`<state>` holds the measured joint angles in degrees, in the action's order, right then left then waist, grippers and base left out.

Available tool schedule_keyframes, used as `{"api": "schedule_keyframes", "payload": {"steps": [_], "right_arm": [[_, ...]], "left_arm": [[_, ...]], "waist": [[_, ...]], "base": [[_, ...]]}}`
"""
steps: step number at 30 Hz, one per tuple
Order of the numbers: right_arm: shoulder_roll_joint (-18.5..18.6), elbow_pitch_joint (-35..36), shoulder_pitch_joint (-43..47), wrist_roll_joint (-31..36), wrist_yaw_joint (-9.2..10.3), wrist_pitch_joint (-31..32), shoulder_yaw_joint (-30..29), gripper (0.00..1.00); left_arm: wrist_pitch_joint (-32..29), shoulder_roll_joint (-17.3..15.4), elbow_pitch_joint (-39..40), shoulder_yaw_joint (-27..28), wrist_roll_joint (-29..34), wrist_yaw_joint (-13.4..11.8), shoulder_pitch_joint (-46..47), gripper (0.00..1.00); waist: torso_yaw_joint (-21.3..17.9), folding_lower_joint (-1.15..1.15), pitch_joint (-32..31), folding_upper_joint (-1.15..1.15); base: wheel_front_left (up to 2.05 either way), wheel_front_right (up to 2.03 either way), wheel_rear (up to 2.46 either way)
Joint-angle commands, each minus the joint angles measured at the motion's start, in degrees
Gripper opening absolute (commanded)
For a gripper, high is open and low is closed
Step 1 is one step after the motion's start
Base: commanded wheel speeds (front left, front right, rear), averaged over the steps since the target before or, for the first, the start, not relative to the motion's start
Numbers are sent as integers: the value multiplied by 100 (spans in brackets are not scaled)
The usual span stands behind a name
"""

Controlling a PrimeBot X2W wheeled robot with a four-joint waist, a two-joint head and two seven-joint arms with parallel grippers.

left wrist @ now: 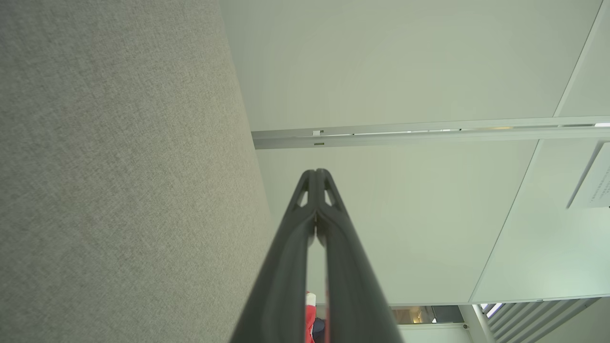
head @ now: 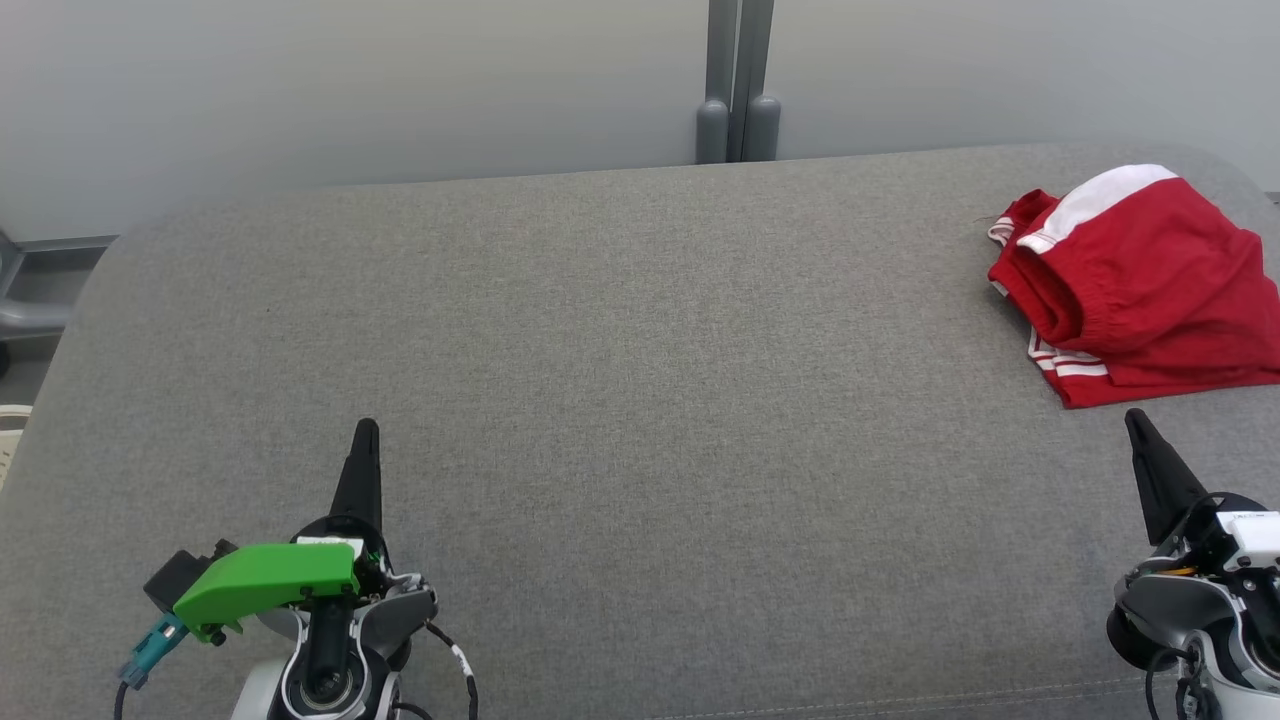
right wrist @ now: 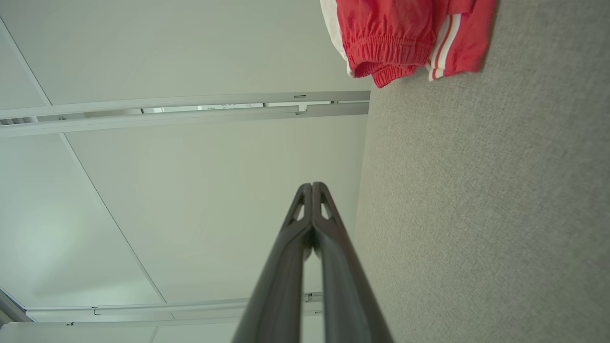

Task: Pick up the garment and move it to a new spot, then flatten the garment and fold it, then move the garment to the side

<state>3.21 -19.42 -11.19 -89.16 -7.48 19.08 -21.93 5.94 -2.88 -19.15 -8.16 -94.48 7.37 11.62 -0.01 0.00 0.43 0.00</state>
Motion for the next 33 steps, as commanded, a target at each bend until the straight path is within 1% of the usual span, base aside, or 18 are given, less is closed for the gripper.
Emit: {"api": "schedule_keyframes", "payload": {"steps": [1,33], "right_arm": [[29,-7,-49,-39,-2,4,-2,0],[33,-7,-46,-48,-2,-4,5,0]], "left_arm": [[-10,2,-5,0,-51,33,94,0],[-9,1,-4,-1,-52,33,94,0]], "waist": [[0,0,0,0],[0,0,0,0]], "base": [[0,0,0],[0,0,0]]}}
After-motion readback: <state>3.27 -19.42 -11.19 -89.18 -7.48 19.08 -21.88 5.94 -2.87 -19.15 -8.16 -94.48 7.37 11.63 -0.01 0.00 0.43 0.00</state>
